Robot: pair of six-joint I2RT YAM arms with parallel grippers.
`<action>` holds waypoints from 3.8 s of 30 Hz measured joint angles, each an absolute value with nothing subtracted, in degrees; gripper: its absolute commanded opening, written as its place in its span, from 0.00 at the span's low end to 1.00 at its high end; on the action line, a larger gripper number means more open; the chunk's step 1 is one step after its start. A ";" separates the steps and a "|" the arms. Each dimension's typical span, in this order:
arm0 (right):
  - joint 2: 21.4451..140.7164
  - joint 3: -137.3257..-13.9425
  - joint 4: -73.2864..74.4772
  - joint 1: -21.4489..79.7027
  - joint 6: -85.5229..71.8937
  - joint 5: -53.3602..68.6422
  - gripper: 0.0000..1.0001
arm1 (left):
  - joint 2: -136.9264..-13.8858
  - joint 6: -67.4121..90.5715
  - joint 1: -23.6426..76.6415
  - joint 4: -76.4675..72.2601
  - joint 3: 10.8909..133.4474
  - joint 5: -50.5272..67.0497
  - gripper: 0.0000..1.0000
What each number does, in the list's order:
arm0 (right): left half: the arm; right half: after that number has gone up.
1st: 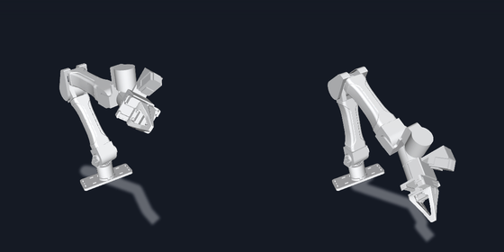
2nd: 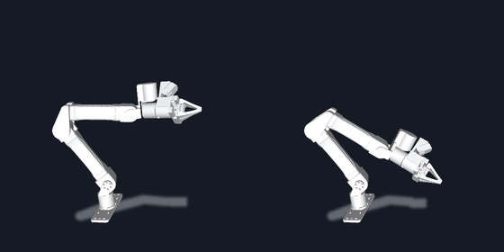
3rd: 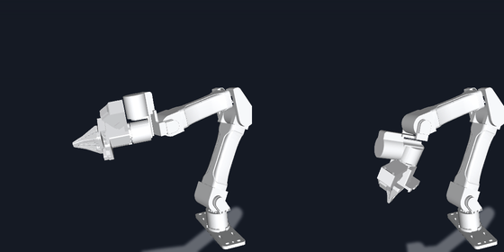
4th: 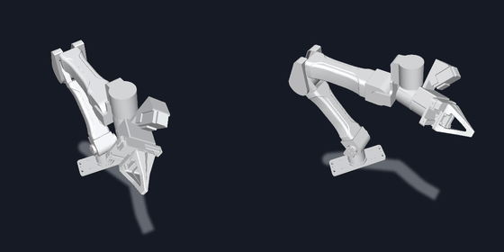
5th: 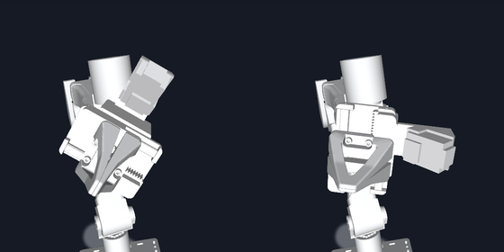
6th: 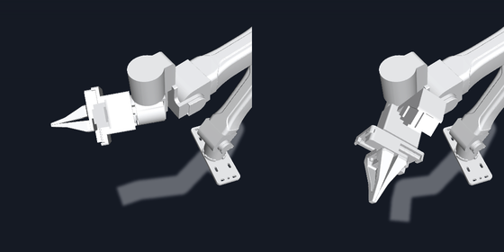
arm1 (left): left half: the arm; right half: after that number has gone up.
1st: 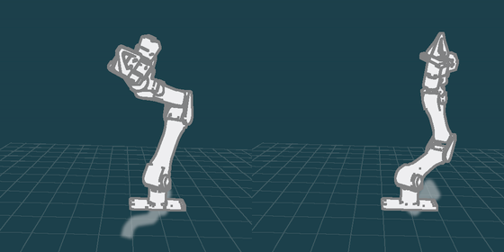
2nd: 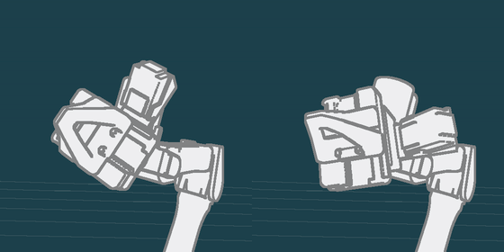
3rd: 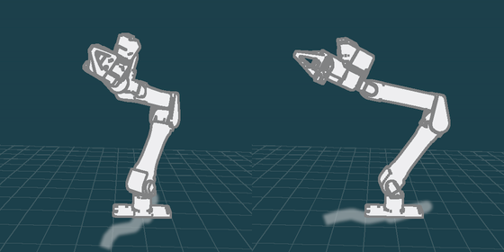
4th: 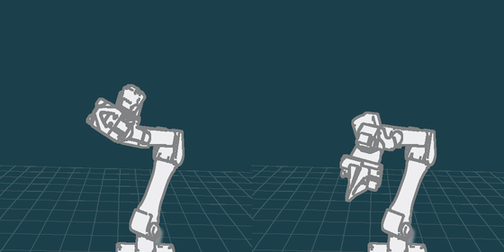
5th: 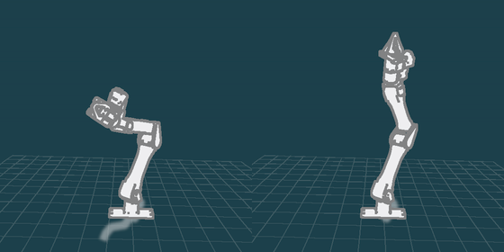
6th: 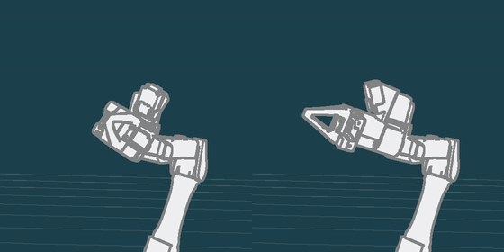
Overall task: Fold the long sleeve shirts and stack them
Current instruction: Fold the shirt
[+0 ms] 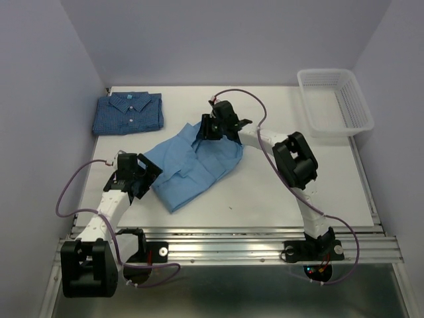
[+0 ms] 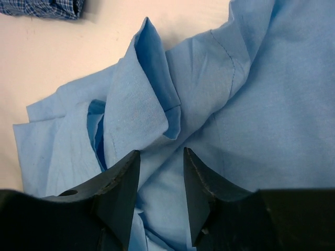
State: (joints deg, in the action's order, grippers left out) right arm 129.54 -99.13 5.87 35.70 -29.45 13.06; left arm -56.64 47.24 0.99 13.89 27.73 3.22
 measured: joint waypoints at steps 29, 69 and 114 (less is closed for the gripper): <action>125.49 -93.80 -1.28 35.62 -31.88 15.57 0.98 | -57.25 47.37 0.91 12.75 27.66 3.22 0.99; 131.94 -101.12 7.75 35.66 -31.70 12.36 0.01 | -62.08 42.85 -1.15 12.19 30.70 4.32 0.99; 116.75 -85.32 8.56 35.53 -23.57 14.57 0.70 | -60.45 46.63 -1.23 8.03 21.93 8.80 0.00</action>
